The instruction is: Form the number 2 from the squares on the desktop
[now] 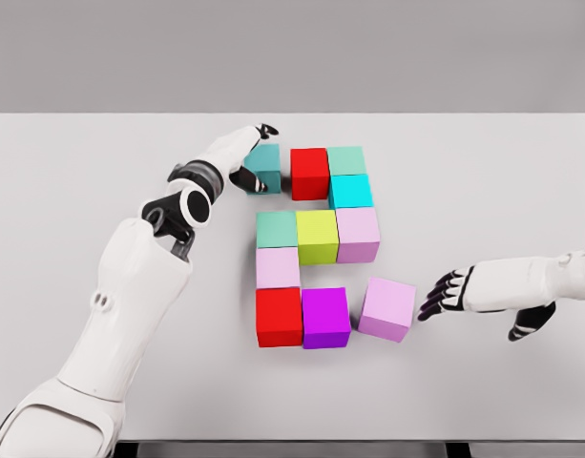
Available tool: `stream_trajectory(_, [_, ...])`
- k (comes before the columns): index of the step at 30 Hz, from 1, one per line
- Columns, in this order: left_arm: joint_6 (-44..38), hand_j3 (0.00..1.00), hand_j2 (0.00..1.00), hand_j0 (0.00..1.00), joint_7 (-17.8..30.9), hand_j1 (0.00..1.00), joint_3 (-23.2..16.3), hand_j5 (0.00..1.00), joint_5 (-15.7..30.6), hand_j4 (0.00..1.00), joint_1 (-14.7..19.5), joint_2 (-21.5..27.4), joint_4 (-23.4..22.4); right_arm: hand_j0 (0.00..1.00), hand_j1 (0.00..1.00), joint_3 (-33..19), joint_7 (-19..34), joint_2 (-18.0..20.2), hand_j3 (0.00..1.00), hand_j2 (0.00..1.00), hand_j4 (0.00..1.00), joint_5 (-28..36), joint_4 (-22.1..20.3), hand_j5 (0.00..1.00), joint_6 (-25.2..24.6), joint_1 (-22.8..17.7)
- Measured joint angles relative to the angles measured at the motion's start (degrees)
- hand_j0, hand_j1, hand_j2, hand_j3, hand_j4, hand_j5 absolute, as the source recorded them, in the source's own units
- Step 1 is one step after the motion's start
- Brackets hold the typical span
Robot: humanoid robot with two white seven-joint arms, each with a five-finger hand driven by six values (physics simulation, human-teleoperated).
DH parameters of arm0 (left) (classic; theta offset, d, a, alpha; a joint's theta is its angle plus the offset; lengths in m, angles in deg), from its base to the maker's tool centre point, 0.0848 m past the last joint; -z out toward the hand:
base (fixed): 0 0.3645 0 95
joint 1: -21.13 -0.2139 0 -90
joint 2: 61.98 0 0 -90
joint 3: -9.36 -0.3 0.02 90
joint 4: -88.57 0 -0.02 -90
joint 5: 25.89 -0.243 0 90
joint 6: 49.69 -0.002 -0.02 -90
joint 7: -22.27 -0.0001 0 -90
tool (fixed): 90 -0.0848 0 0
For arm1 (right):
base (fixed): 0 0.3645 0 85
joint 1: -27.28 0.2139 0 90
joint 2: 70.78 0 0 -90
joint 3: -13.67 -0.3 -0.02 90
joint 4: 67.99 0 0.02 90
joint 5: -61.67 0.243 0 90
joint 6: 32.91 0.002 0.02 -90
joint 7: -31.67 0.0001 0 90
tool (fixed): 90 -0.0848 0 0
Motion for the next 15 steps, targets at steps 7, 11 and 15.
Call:
stream_trajectory(7, [-0.7, 0.92, 0.92, 0.92, -0.1, 0.92, 0.0, 0.92, 0.5, 0.92, -0.5, 0.4, 3.3, 1.0, 1.0, -0.3, 0.0, -1.8, 1.0, 1.0, 1.0, -0.1, 1.6, 1.0, 0.0, 0.9])
stream_trajectory(11, [-0.7, 0.98, 0.98, 0.98, 0.2, 0.98, 0.1, 0.98, 2.1, 0.98, -0.6, 2.0, 4.8, 1.0, 1.0, -0.4, 0.0, -3.1, 1.0, 1.0, 1.0, 0.0, 2.9, 1.0, 0.0, 1.3])
stream_trajectory(15, [-0.4, 1.0, 1.0, 1.0, 0.5, 1.0, -0.7, 1.0, 9.3, 1.0, -0.5, 8.3, 6.9, 1.0, 1.0, -0.4, 0.0, -3.8, 1.0, 1.0, 1.0, -0.1, 4.4, 1.0, 0.0, 1.4])
